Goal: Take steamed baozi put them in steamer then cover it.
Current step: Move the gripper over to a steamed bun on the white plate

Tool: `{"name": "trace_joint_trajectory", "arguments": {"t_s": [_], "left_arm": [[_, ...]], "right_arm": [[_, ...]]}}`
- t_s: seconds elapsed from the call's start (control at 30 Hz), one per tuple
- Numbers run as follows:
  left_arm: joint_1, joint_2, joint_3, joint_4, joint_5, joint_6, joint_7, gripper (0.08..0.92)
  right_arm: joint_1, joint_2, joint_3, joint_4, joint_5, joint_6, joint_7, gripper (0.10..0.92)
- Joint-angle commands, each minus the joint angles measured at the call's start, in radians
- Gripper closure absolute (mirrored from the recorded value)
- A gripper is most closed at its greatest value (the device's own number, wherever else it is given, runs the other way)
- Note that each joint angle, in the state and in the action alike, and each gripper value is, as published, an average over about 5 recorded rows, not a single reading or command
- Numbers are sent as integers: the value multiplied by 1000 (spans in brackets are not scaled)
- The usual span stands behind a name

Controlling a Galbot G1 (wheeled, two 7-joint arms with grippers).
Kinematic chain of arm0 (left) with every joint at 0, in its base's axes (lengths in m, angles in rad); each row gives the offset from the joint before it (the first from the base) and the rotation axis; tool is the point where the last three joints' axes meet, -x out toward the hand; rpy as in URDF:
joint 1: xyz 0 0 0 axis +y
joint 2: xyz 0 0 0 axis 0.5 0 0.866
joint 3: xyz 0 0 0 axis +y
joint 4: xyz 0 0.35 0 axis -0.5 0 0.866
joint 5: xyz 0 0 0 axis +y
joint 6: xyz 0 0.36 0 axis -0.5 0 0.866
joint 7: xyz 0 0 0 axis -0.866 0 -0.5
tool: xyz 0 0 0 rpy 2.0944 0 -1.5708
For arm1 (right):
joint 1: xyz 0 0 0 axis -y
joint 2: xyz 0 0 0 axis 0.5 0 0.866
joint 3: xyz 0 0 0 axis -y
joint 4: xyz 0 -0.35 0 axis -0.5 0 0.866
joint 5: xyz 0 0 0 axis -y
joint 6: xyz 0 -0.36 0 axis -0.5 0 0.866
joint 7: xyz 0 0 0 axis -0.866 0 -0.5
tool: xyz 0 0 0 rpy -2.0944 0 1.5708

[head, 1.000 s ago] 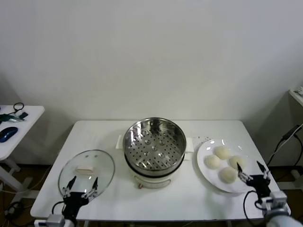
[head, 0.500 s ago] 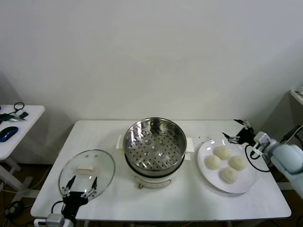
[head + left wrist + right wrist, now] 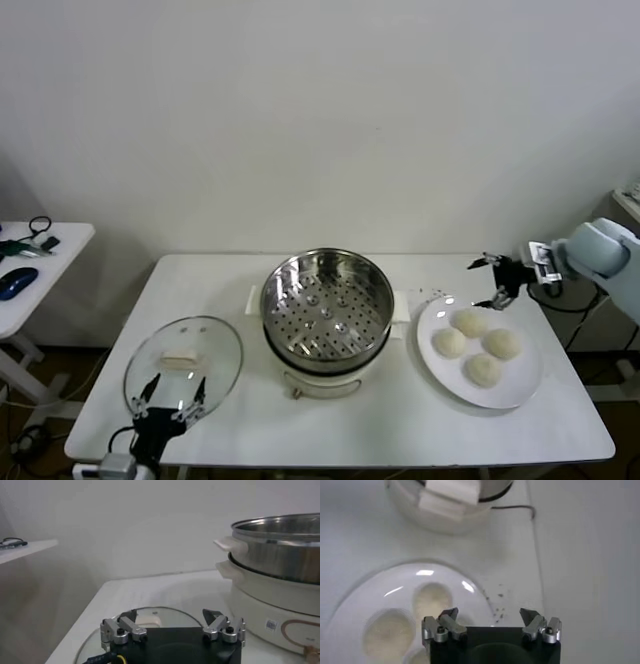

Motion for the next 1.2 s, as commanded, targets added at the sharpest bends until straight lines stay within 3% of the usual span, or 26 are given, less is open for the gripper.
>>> {"name": "trace_joint_trajectory", "arguments": {"t_s": [0.03,0.4,0.77,1.2], "left_arm": [[6,-3,-2,1,6,-2,2,177],[11,-8,-5,4,15,0,5,177],[21,-18,-8,4,22,0,8,177],[27,-23,-15,7,20,-4,6,177]], "right_arm": [[262,102,-427,-165,-26,-30,-116,203],[77,213,-279,-272,-11,-112,-50,203],[10,349,-227,-433,-49,-96,-46,203],[-24,365,-203,-466,-75,-85,-48,225]]}}
